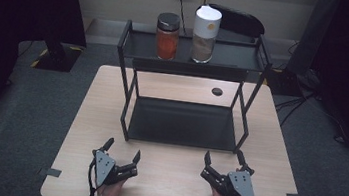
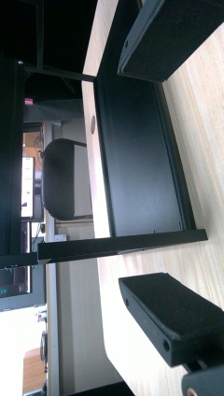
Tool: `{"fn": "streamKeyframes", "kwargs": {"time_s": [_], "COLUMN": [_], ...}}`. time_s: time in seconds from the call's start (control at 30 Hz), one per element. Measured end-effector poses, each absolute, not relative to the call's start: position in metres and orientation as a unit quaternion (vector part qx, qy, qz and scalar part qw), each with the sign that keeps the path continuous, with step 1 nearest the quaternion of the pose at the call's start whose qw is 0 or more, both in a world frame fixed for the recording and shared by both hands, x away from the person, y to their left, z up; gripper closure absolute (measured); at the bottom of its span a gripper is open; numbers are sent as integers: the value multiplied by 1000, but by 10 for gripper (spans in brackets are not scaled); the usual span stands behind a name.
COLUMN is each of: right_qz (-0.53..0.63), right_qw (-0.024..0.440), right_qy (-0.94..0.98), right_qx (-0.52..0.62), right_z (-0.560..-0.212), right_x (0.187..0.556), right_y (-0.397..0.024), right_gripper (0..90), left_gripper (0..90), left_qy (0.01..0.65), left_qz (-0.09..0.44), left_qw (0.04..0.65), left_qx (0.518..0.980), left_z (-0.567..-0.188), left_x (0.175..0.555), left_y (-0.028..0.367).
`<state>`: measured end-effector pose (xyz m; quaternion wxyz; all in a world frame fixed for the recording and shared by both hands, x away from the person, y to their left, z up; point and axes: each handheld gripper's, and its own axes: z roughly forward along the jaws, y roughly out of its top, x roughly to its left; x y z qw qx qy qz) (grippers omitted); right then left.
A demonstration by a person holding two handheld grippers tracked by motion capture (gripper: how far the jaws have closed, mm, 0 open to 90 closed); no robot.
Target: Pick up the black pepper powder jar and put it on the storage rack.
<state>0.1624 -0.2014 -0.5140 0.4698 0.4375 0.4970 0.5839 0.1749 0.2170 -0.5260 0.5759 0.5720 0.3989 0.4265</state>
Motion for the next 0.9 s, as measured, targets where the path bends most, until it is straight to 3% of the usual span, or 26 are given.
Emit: {"fn": "streamKeyframes", "kwargs": {"time_s": [0.9], "right_qz": [568], "right_qw": [464], "right_qy": [502], "right_qx": [458], "right_z": [-535], "right_x": [163], "right_y": [-201], "right_gripper": [2], "left_gripper": [8], "left_qy": [399], "left_qz": [427], "left_qw": [576], "left_qx": [572], "left_z": [-526], "left_x": [175], "left_y": [217]}}
